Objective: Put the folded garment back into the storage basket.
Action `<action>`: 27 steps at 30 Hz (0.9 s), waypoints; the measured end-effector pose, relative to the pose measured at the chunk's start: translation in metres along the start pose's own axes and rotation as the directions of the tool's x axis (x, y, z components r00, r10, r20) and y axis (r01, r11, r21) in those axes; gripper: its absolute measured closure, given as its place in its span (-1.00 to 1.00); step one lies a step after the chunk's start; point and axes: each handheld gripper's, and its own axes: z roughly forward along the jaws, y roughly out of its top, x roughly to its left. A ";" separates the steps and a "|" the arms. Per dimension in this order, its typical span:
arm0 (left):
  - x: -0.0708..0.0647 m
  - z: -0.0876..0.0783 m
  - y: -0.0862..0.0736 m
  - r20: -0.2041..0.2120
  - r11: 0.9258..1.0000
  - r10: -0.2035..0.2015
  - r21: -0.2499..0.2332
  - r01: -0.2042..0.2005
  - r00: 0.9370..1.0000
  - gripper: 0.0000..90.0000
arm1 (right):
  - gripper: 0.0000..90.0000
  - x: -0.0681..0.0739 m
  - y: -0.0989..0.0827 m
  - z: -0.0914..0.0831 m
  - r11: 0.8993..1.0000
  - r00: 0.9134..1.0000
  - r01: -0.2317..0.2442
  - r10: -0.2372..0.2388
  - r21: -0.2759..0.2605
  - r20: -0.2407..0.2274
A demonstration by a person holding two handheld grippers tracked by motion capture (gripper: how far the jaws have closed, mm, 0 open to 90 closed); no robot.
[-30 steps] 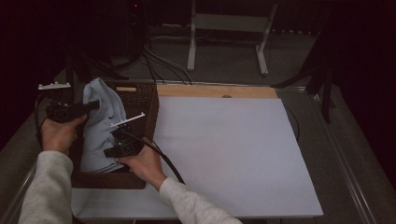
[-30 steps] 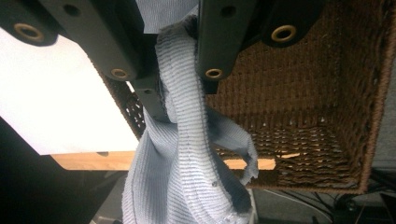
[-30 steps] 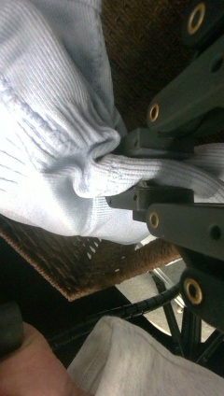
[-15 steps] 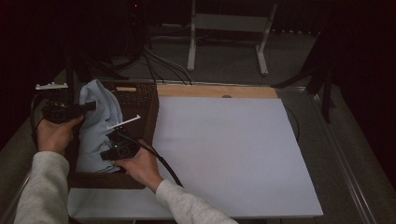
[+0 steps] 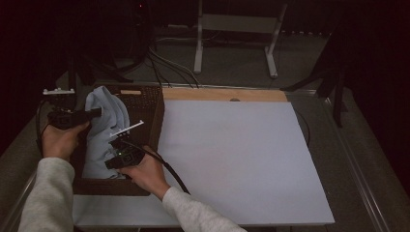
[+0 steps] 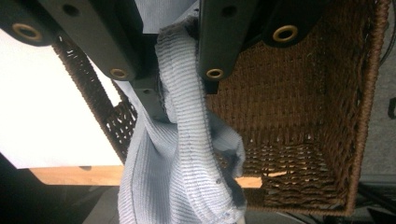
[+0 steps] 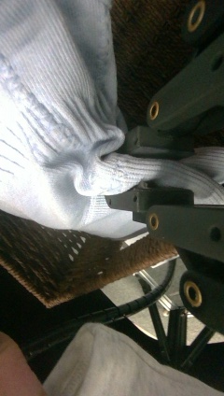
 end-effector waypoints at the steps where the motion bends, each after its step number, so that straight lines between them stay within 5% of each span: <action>1: 0.000 0.001 0.000 0.000 1.000 -0.002 0.001 0.002 1.000 0.84 | 0.73 0.000 0.000 0.000 1.000 1.000 0.001 -0.001 0.005 -0.002; 4: 0.000 0.004 -0.002 -0.012 1.000 -0.006 0.010 0.007 1.000 0.81 | 0.66 0.000 -0.001 0.000 1.000 1.000 0.013 -0.013 0.019 0.011; 5: 0.000 0.005 -0.002 -0.019 1.000 -0.013 0.007 0.013 1.000 0.73 | 0.51 0.001 -0.001 0.000 0.999 0.999 0.027 -0.027 0.029 0.020; 8: 0.001 0.007 -0.002 0.020 0.999 -0.042 -0.012 0.042 0.999 0.02 | -0.23 0.001 -0.001 -0.007 0.997 0.997 0.072 -0.072 -0.017 0.036; 11: -0.004 0.009 -0.001 -0.003 0.999 -0.032 -0.025 0.032 0.999 -0.48 | -0.55 -0.001 0.001 -0.016 0.993 0.992 0.098 -0.092 -0.071 0.087; 19: -0.008 0.013 -0.001 0.018 0.999 -0.017 -0.028 0.018 1.000 -0.94 | -0.71 -0.012 0.000 -0.026 0.988 0.990 0.120 -0.112 -0.095 0.086; 27: -0.012 0.015 0.000 0.027 0.999 -0.003 -0.043 0.005 1.000 -0.99 | -0.85 -0.013 -0.001 -0.031 0.982 0.988 0.145 -0.137 -0.118 0.076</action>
